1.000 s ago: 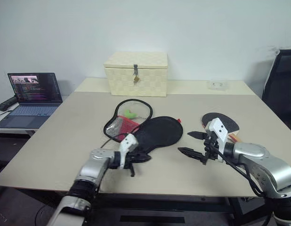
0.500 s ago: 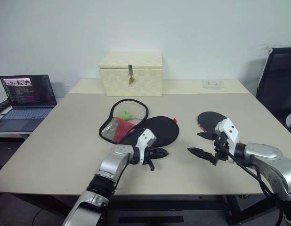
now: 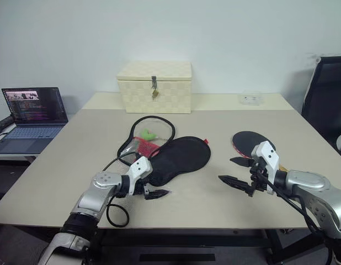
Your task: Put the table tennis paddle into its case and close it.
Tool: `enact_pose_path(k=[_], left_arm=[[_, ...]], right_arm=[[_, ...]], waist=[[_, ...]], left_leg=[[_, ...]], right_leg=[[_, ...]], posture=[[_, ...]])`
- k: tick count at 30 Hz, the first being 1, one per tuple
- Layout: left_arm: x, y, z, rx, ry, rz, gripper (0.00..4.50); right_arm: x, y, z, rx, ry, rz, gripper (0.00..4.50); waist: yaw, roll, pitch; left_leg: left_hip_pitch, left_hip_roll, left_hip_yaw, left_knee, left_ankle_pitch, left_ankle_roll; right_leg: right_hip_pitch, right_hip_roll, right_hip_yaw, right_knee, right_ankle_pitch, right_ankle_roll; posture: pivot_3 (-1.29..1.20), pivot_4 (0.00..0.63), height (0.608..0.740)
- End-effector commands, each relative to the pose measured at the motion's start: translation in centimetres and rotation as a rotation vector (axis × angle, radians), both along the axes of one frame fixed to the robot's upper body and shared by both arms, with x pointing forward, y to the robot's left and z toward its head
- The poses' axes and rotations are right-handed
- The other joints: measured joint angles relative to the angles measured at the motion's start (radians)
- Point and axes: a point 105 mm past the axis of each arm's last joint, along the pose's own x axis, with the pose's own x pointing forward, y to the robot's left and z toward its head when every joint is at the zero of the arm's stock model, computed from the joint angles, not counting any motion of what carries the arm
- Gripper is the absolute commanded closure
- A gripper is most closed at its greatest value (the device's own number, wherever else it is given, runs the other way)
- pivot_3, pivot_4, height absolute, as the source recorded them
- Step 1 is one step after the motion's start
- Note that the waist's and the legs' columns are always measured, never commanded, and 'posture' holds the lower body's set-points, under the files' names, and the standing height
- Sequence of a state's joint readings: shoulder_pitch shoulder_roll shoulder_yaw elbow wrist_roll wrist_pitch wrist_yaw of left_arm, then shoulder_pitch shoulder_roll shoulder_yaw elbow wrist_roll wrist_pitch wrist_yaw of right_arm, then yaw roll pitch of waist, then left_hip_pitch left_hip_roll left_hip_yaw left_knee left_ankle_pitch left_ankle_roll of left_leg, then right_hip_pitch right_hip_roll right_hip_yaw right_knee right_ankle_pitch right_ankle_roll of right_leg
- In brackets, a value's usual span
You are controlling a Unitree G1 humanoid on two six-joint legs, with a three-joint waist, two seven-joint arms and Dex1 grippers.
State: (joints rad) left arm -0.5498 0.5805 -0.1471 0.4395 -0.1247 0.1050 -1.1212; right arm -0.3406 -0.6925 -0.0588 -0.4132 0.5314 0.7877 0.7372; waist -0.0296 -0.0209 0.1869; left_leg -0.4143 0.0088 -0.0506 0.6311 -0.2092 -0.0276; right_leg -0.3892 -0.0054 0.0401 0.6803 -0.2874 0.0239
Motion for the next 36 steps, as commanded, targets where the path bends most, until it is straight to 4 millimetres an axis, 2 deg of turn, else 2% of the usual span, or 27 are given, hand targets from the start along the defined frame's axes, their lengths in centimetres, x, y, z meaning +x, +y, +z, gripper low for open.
enact_pose_path(k=[1, 6, 10, 13, 23, 25, 28, 36], left_arm=[[0.9, 0.5, 0.6, 0.049, -0.05, -0.015, 0.02], [1.2, 0.7, -0.9, 0.132, -0.043, -0.068, 0.02], [1.3, -0.1, -0.7, 0.108, -0.047, -0.105, 0.02], [0.9, -0.4, -0.7, 0.08, -0.02, -0.122, 0.87], [0.3, 0.1, -0.7, 0.062, 0.008, -0.099, 4.37], [0.4, 0.0, -0.1, 0.028, 0.008, -0.066, 4.48], [0.1, -1.3, 0.5, -0.03, 0.028, -0.055, 4.48], [-1.6, -7.7, 1.2, -0.184, 0.119, -0.059, 4.48]], right_arm=[[-0.3, 0.5, 1.2, 0.012, -0.051, 0.02, 0.0], [-0.3, 0.5, 1.3, 0.01, -0.056, 0.022, 0.0], [-0.4, 0.4, 1.4, 0.006, -0.061, 0.015, 0.0], [-0.5, 0.3, 1.4, 0.004, -0.062, 0.008, 0.0], [-0.2, -0.2, 1.5, 0.0, -0.067, -0.013, 0.0], [-0.1, -0.2, 1.5, 0.0, -0.068, -0.013, 0.0], [0.0, -0.3, 1.5, -0.001, -0.068, -0.015, 0.0], [0.1, -0.7, 1.4, -0.009, -0.067, -0.023, 0.0]], waist=[[0.0, 0.0, 0.0], [0.0, 0.0, 0.0], [0.0, 0.001, -0.001], [0.001, 0.001, -0.001], [0.001, 0.001, -0.001], [0.0, 0.001, -0.001], [0.0, 0.001, -0.001], [0.005, 0.001, -0.001]], left_leg=[[0.0, 0.0, 0.0, 0.0, 0.0, 0.0], [0.0, 0.0, 0.0, 0.0, 0.0, 0.0], [0.002, 0.0, 0.0, 0.0, 0.0, 0.0], [0.003, 0.0, 0.0, 0.001, 0.0, 0.0], [0.003, 0.001, 0.0, 0.003, 0.0, 0.0], [0.003, 0.001, 0.0, 0.002, 0.0, 0.0], [0.003, 0.001, 0.0, 0.002, 0.0, 0.0], [-0.001, 0.0, -0.002, 0.003, 0.0, 0.0]], right_leg=[[0.0, 0.0, 0.0, 0.0, 0.0, 0.0], [0.0, 0.0, 0.0, 0.0, 0.0, 0.0], [0.002, 0.0, 0.0, 0.001, 0.0, 0.001], [0.003, 0.0, 0.0, 0.001, 0.0, 0.001], [0.003, 0.001, 0.0, 0.001, 0.0, 0.001], [0.003, 0.001, 0.001, 0.001, 0.0, 0.001], [0.003, 0.001, 0.001, 0.001, 0.0, 0.001], [0.001, 0.0, 0.0, 0.0, 0.0, 0.0]], posture=[[0.0, 0.15, 0.74], [0.0, 0.15, 0.74], [0.0, 0.15, 0.74], [0.0, 0.15, 0.74], [0.0, 0.15, 0.74], [0.0, 0.15, 0.74], [0.0, 0.15, 0.74], [0.0, 0.15, 0.74]])
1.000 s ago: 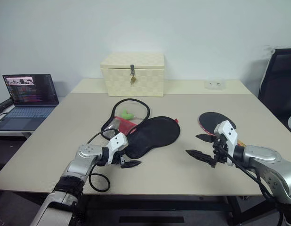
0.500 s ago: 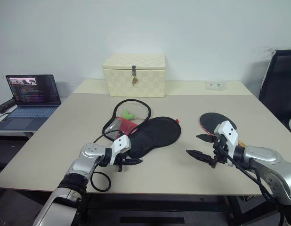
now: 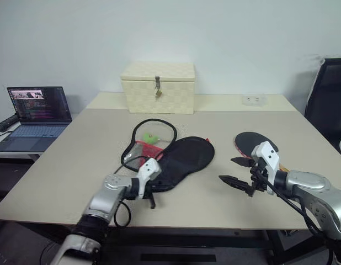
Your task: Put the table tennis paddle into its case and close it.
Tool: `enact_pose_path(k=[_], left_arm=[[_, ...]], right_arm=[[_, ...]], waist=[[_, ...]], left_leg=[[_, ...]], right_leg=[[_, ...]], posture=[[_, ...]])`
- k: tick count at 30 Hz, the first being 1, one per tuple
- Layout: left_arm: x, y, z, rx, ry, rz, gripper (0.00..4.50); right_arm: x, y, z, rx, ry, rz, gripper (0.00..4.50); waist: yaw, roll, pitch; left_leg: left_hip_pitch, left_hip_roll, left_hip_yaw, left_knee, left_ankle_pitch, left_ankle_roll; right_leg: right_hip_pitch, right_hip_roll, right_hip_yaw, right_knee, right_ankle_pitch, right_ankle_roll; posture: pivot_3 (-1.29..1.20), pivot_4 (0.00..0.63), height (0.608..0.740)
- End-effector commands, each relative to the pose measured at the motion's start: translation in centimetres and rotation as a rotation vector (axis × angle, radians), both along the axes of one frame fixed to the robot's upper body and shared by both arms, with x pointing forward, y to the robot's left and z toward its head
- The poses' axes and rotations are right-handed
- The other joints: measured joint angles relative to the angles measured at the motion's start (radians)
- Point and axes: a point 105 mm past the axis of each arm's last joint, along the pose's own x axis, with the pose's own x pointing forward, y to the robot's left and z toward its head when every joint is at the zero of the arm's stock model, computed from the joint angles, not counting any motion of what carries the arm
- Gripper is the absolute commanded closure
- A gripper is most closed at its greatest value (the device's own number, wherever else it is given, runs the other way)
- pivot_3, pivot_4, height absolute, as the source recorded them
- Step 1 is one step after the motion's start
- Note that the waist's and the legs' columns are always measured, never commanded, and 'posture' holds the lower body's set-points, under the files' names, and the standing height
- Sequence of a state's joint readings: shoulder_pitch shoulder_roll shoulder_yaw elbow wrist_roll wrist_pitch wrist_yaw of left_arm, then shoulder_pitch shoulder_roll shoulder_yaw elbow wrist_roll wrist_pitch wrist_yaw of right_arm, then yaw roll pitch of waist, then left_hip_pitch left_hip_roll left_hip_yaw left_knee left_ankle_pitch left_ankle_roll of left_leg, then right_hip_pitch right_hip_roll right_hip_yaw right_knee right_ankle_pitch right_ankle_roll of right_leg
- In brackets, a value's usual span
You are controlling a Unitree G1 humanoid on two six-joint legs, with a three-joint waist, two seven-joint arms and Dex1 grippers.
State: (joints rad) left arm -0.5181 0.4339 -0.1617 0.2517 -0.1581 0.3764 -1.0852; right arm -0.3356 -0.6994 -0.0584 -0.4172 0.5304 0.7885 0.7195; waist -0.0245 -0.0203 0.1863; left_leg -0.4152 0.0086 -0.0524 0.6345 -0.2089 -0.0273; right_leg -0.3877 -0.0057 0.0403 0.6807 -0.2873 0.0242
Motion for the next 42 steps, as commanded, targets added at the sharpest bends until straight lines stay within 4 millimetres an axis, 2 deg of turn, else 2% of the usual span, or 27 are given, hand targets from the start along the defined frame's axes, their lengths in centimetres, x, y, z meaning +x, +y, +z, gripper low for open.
enact_pose_path(k=[1, 7, 13, 17, 20, 22, 27, 30, 34, 37, 42], left_arm=[[-0.2, -2.8, 1.3, -0.056, -0.011, -0.012, 4.48], [1.0, -6.3, 1.5, -0.08, -0.026, 0.012, 4.48], [1.8, -8.8, 1.9, -0.108, -0.03, 0.023, 4.48], [1.8, -9.3, 1.9, -0.121, -0.027, 0.027, 4.48], [2.0, -9.2, 2.3, -0.138, -0.037, 0.044, 3.76], [2.2, -9.0, 2.6, -0.138, -0.058, 0.061, 3.03], [1.5, -7.5, 4.2, -0.191, -0.079, 0.045, 1.28], [0.6, -5.4, 5.1, -0.221, -0.082, 0.03, 1.28], [0.1, -0.8, 5.5, -0.22, -0.084, 0.077, 1.28], [-0.7, 2.2, 5.7, -0.196, -0.098, 0.084, 1.28], [-1.9, 5.5, 6.3, -0.184, -0.076, 0.094, 1.28]], right_arm=[[0.0, -0.5, 1.5, -0.002, -0.064, -0.006, 0.0], [-0.1, -0.8, 1.4, -0.009, -0.062, -0.013, 0.0], [-0.3, -0.9, 1.3, -0.016, -0.059, -0.008, 0.0], [-0.3, -0.7, 1.2, -0.017, -0.059, 0.001, 0.0], [-0.3, -0.7, 1.3, -0.016, -0.06, 0.006, 0.0], [-0.2, -0.6, 1.2, -0.016, -0.06, 0.008, 0.0], [0.2, -0.2, 1.2, -0.006, -0.056, 0.007, 0.0], [0.7, 0.1, 1.0, 0.01, -0.051, -0.016, 0.0], [2.4, 0.2, -1.5, -0.002, 0.084, -0.157, 0.0], [3.6, 0.9, -2.6, 0.042, 0.159, -0.224, 0.0], [5.3, 1.5, -4.2, 0.064, 0.241, -0.327, 0.0]], waist=[[-0.001, 0.0, 0.0], [-0.002, 0.0, 0.0], [-0.002, 0.0, 0.0], [-0.002, 0.0, 0.0], [-0.002, 0.0, 0.0], [-0.002, 0.0, 0.0], [-0.005, 0.0, 0.0], [-0.009, 0.0, 0.0], [-0.012, 0.0, 0.0], [-0.008, 0.0, 0.0], [-0.005, 0.0, 0.0]], left_leg=[[0.0, 0.0, 0.0, 0.0, 0.0, 0.0], [0.0, 0.0, 0.001, 0.0, 0.0, 0.0], [0.0, 0.0, 0.001, 0.0, 0.0, 0.0], [0.0, 0.0, 0.001, 0.0, 0.0, 0.0], [0.0, 0.0, 0.001, 0.0, 0.0, 0.0], [0.0, 0.0, 0.001, 0.0, 0.0, 0.0], [0.0, 0.0, 0.001, 0.0, 0.0, 0.0], [0.001, 0.001, 0.002, -0.001, 0.0, 0.0], [0.004, 0.002, 0.001, -0.003, 0.0, 0.0], [0.004, 0.002, 0.001, -0.003, 0.0, 0.0], [0.003, 0.001, 0.001, -0.004, 0.0, 0.0]], right_leg=[[0.0, 0.0, 0.0, 0.0, 0.0, 0.0], [0.0, 0.001, 0.0, 0.0, 0.0, 0.001], [0.0, 0.001, 0.0, 0.0, 0.0, 0.001], [0.0, 0.001, 0.0, 0.0, 0.0, 0.001], [0.0, 0.001, 0.0, 0.0, 0.0, 0.001], [0.0, 0.001, 0.0, 0.0, 0.0, 0.001], [0.0, 0.001, 0.0, 0.0, 0.0, 0.001], [-0.001, 0.001, 0.001, 0.0, 0.0, 0.0], [-0.001, 0.002, 0.002, 0.001, 0.0, 0.0], [0.0, 0.002, 0.003, 0.001, 0.0, 0.0], [-0.001, 0.0, 0.002, -0.001, 0.0, -0.001]], posture=[[0.0, 0.15, 0.74], [0.0, 0.15, 0.74], [0.0, 0.15, 0.74], [0.0, 0.15, 0.74], [0.0, 0.15, 0.74], [0.0, 0.15, 0.74], [0.0, 0.15, 0.74], [0.0, 0.15, 0.74], [0.0, 0.15, 0.74], [0.0, 0.15, 0.74], [0.0, 0.15, 0.74]])
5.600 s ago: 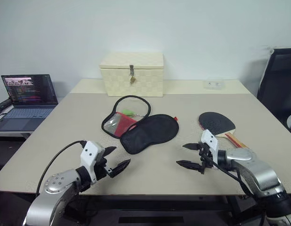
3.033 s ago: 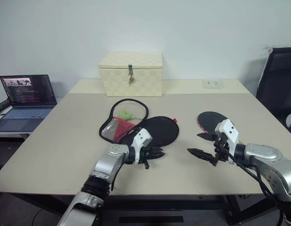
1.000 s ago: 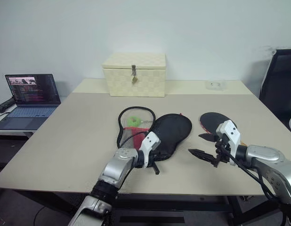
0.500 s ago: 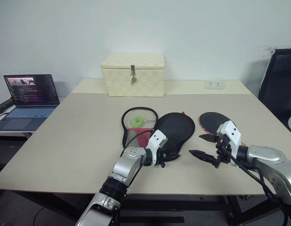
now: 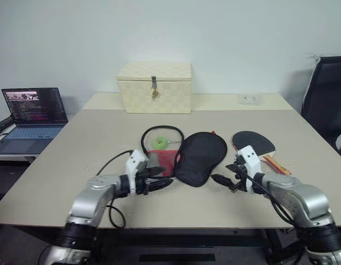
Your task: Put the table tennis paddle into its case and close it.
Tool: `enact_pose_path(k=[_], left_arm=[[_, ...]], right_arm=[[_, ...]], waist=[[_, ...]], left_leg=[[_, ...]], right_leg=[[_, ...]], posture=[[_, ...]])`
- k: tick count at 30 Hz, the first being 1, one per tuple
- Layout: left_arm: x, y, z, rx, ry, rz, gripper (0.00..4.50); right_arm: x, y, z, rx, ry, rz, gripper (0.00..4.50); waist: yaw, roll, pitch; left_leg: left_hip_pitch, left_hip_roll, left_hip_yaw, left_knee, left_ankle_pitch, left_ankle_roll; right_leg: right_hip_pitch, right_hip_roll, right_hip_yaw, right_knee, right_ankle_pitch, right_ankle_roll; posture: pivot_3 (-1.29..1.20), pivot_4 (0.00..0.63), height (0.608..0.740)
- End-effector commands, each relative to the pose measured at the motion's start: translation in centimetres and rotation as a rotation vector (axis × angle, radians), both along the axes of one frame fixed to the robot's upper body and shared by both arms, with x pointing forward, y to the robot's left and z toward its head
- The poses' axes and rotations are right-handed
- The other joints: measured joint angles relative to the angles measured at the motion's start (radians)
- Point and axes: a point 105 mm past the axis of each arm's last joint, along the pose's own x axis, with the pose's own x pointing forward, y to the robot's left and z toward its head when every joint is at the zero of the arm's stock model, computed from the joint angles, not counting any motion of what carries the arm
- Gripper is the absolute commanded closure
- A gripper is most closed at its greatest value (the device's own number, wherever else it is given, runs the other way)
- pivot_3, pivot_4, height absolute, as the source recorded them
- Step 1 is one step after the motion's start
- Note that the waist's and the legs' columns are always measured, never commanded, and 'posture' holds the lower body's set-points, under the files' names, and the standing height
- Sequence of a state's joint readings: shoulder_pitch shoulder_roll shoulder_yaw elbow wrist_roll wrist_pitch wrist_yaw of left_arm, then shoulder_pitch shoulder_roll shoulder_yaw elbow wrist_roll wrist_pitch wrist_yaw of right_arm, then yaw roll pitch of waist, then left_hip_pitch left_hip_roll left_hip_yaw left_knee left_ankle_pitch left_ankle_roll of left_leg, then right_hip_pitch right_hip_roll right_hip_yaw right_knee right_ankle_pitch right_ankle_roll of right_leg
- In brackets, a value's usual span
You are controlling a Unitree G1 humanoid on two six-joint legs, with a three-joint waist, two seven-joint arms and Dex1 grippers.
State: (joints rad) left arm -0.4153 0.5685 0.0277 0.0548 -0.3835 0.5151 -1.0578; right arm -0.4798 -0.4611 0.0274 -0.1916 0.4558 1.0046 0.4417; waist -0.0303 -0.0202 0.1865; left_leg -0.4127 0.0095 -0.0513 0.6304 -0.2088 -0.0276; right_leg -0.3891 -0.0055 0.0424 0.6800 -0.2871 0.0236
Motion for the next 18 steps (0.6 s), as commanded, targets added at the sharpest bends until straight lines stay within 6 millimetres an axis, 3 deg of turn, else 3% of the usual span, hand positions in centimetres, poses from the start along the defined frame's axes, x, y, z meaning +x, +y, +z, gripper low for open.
enact_pose_path(k=[1, 5, 9, 17, 18], left_arm=[[-1.1, 1.0, 2.1, -0.015, -0.055, -0.041, 1.28], [-2.8, 1.4, 2.9, -0.024, -0.034, -0.104, 1.28], [-4.6, 0.4, 4.6, -0.071, -0.031, -0.208, 1.28], [-5.0, -0.5, 6.0, -0.074, -0.055, -0.243, 1.28], [-5.0, -0.6, 6.1, -0.074, -0.057, -0.246, 1.26]], right_arm=[[1.2, 0.0, 0.2, 0.011, 0.009, -0.069, 0.0], [1.9, 1.4, -1.0, 0.046, 0.071, -0.065, 0.0], [2.5, 3.2, -1.7, 0.094, 0.127, -0.056, 0.0], [3.3, 6.7, -0.6, 0.167, 0.118, -0.004, 0.0], [3.3, 7.1, -0.3, 0.174, 0.115, 0.007, 0.19]], waist=[[0.002, 0.0, 0.0], [0.0, 0.0, 0.0], [-0.003, 0.0, 0.0], [-0.027, 0.0, 0.0], [-0.027, 0.0, 0.0]], left_leg=[[0.0, 0.0, 0.0, 0.0, 0.0, 0.0], [0.0, 0.0, 0.0, -0.001, 0.0, 0.0], [0.0, 0.0, 0.0, -0.001, 0.0, 0.0], [0.004, 0.003, 0.001, -0.001, 0.0, 0.0], [0.004, 0.003, 0.002, -0.001, 0.0, 0.0]], right_leg=[[0.0, 0.0, 0.0, 0.0, 0.0, 0.0], [0.0, 0.0, 0.0, 0.0, 0.0, 0.0], [0.0, 0.0, 0.0, 0.0, 0.0, 0.0], [0.0, 0.003, 0.002, 0.001, 0.0, -0.001], [0.0, 0.003, 0.002, 0.001, 0.0, -0.001]], posture=[[0.0, 0.15, 0.74], [0.0, 0.15, 0.74], [0.0, 0.15, 0.74], [0.0, 0.15, 0.74], [0.0, 0.15, 0.74]])
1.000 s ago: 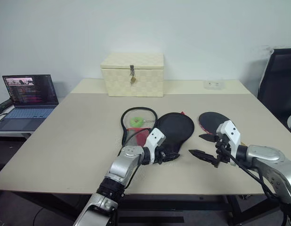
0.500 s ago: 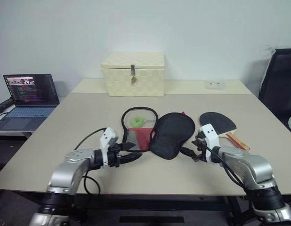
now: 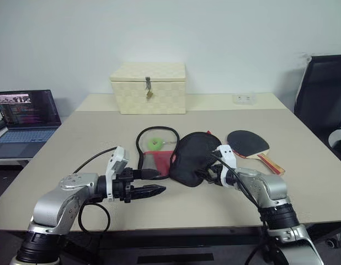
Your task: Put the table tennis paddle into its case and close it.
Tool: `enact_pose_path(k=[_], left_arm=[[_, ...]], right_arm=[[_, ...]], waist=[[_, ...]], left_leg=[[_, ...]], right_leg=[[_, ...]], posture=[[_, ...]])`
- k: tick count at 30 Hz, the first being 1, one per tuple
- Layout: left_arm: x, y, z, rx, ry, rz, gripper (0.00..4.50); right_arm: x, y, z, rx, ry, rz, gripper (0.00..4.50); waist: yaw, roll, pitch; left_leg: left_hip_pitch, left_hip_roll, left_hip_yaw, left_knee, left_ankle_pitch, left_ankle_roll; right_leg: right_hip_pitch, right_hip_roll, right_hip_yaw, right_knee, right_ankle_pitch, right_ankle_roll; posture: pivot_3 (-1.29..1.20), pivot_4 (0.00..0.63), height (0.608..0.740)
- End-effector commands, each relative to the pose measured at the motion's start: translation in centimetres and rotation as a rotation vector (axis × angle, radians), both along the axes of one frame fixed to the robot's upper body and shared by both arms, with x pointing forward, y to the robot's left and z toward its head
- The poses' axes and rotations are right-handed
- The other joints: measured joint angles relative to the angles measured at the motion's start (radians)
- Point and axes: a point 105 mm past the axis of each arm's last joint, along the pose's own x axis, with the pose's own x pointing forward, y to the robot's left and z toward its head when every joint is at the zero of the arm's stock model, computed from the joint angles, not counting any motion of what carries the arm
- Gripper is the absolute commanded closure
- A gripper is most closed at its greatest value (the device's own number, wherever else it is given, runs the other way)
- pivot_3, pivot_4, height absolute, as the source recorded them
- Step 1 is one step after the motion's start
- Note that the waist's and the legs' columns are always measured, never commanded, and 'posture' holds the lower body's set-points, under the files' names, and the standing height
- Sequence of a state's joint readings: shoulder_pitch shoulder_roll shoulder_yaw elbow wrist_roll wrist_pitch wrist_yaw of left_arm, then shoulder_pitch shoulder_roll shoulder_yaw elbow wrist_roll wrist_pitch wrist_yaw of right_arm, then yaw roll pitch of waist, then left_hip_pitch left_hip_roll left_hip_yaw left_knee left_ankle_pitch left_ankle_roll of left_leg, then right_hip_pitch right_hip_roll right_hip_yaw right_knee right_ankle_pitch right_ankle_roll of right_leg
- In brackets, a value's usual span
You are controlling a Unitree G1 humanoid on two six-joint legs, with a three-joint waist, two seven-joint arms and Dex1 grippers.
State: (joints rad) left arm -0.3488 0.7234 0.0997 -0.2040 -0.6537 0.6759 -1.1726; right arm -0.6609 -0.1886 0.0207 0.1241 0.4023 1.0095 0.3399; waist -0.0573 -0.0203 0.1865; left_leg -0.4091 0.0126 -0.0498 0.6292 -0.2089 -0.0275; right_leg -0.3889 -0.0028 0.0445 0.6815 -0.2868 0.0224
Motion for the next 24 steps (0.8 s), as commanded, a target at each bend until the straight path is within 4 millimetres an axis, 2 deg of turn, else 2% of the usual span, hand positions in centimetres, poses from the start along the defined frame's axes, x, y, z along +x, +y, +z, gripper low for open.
enact_pose_path(k=[1, 3, 7, 13, 19, 24], left_arm=[[-0.1, -0.4, 1.6, -0.002, -0.061, -0.017, 1.25], [-0.1, -0.5, 1.6, 0.0, -0.064, -0.021, 1.25], [-0.1, -0.7, 1.6, 0.006, -0.066, -0.027, 1.25], [0.0, -0.9, 1.4, 0.02, -0.068, -0.042, 1.25], [0.3, -1.3, 1.2, 0.027, -0.069, -0.058, 1.25], [0.5, -1.5, 1.1, 0.031, -0.071, -0.064, 1.25]], right_arm=[[0.0, 1.9, 1.6, 0.039, -0.042, 0.049, 0.4], [-0.1, 2.1, 1.8, 0.044, -0.045, 0.06, 0.92], [-0.5, 1.6, 1.9, 0.035, -0.04, 0.073, 2.34], [-0.8, -1.3, 1.5, -0.029, -0.015, 0.069, 4.46], [-0.8, -5.0, 1.4, -0.121, 0.009, 0.061, 4.49], [-0.5, -5.8, 1.7, -0.15, 0.013, 0.082, 4.49]], waist=[[0.0, 0.0, 0.0], [0.0, 0.0, 0.0], [0.003, 0.0, 0.0], [0.008, 0.0, 0.0], [0.008, 0.0, 0.001], [0.006, 0.0, 0.001]], left_leg=[[0.0, 0.0, 0.0, 0.0, 0.0, 0.0], [0.0, 0.0, 0.0, -0.001, 0.0, 0.0], [-0.002, -0.001, -0.001, -0.001, 0.0, 0.0], [-0.002, -0.002, 0.0, -0.001, 0.0, 0.0], [-0.002, -0.002, 0.001, -0.001, 0.0, 0.0], [-0.003, -0.001, 0.002, -0.001, 0.0, 0.0]], right_leg=[[0.0, 0.0, 0.0, 0.0, 0.0, 0.0], [0.0, 0.0, 0.0, 0.0, 0.0, 0.0], [-0.001, -0.001, -0.001, -0.001, 0.0, 0.0], [-0.001, -0.001, -0.001, -0.001, 0.0, 0.0], [-0.001, -0.001, -0.002, -0.001, 0.0, 0.0], [-0.001, -0.001, -0.002, -0.002, -0.001, 0.0]], posture=[[0.0, 0.15, 0.74], [0.0, 0.15, 0.74], [0.0, 0.15, 0.74], [0.0, 0.15, 0.74], [0.0, 0.15, 0.74], [0.0, 0.15, 0.74]])
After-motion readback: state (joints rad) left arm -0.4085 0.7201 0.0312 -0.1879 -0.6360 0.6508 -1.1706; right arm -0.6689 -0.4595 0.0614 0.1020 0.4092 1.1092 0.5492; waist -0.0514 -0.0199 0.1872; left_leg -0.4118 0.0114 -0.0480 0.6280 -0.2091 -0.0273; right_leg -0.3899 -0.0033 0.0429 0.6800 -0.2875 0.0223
